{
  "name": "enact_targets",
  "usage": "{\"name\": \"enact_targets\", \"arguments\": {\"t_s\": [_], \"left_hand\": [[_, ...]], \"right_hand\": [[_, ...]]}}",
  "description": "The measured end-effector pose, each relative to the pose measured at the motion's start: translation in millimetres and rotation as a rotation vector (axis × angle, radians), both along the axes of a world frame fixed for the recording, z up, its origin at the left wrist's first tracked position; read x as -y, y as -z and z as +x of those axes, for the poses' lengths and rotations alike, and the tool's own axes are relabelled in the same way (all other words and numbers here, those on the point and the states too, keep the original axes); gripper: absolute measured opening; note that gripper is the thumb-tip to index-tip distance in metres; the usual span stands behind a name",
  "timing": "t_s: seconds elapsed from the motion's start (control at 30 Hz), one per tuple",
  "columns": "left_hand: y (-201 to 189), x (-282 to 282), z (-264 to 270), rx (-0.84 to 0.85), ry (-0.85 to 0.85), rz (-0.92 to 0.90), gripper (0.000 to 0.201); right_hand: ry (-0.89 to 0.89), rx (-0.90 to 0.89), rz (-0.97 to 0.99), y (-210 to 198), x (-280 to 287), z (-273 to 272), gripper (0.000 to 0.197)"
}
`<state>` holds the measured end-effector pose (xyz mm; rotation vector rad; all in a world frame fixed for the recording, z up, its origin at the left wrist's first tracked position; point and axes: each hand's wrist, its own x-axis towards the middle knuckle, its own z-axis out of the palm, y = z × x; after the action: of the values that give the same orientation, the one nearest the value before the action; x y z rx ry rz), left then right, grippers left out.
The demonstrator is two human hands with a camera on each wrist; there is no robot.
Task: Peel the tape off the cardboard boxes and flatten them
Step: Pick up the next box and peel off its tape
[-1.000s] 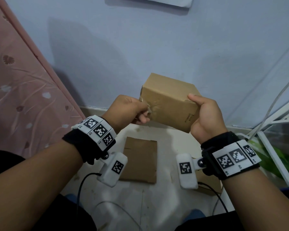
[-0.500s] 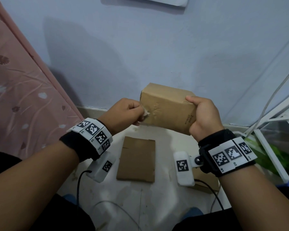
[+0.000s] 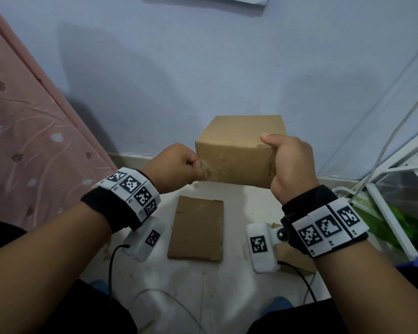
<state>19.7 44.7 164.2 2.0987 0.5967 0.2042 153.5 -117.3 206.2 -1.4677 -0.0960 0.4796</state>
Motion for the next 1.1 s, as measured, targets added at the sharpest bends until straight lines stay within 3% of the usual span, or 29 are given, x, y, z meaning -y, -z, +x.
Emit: {"name": "enact_targets", "arguments": {"t_s": [0.13,0.27,0.6,0.9,1.0,1.1], "left_hand": [[-4,3,-1,-0.159,0.086,0.23,0.031],[-5,2,0,-0.263,0.158,0.338,0.034],[-16,-8,-5,-0.424,0.155,0.337,0.036],[-20,-14,-4,-0.519,0.009,0.437,0.03],[-20,-16,-6,-0.45,0.001,0.401,0.02],[-22,-16,-8,-0.185,0.014,0.154,0.024]], "right_hand": [[0.005,0.001,-0.066,-1,1,5,0.006],[-0.008,0.001,-0.106,-3,2,7,0.004],[0.047,-0.069,-0.114,-10,5,7,0.01],[0.038,-0.13,-0.18,-10,2,5,0.011],[0.03,-0.146,-0.186,-6,1,11,0.006],[0.022,-0.199,-0.165,-3,4,19,0.009]]}}
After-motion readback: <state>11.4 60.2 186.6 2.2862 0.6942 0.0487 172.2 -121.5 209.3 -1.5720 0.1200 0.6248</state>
